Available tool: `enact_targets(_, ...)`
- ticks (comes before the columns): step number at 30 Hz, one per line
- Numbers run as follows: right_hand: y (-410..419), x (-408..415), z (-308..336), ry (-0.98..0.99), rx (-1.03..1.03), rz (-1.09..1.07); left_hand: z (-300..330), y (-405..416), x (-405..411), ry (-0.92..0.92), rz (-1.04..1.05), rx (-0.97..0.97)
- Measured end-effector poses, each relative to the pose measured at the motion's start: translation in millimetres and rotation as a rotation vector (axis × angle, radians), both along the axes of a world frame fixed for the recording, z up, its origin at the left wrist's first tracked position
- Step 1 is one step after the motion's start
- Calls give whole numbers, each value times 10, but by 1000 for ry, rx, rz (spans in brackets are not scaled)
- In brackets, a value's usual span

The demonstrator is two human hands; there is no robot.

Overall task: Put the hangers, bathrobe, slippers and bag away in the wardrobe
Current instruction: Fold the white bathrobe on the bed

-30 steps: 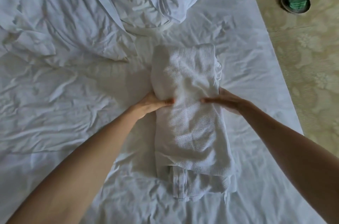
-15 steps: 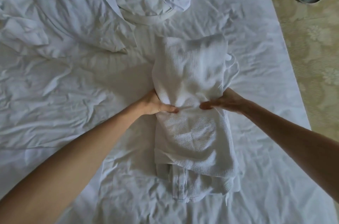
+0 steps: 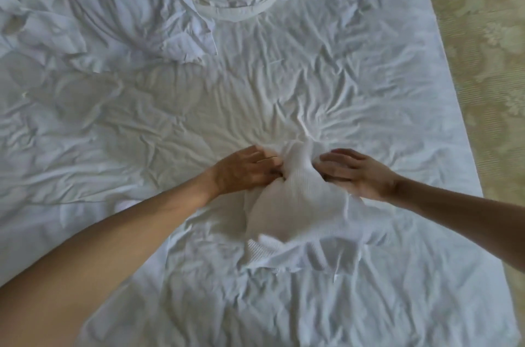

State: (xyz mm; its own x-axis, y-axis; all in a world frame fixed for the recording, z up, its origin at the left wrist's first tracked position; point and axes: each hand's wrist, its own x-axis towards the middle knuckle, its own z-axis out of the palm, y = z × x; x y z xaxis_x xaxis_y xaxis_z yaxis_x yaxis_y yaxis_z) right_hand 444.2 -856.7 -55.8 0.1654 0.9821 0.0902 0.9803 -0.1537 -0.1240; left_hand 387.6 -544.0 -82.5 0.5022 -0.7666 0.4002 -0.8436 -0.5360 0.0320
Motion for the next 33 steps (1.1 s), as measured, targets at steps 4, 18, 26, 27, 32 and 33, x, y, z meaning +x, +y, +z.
enact_targets(4, -94, -141, -2, 24, -55, -22, 47, 105, -148, 248, 42, -44)
enact_targets(18, 205, -997, 690, 978, 94, -1410, 784, -703, -912, 1454, 1454, -543)
enact_targets(26, 185, -1094, 256, 1650, 327, -1264, 328, -622, -881, 1643, 1321, -838)
enact_targets(27, 205, -1060, 236, 1703, 336, -1223, 280, -597, -869, 1650, 1262, -888)
enact_targets(32, 257, -1084, 264, 1799, 354, -1221, 235, -432, -923, 1941, 1194, -1084)
enact_targets(33, 280, -1095, 316, 1787, 355, -1250, 234, -406, -943, 1961, 1159, -1084)
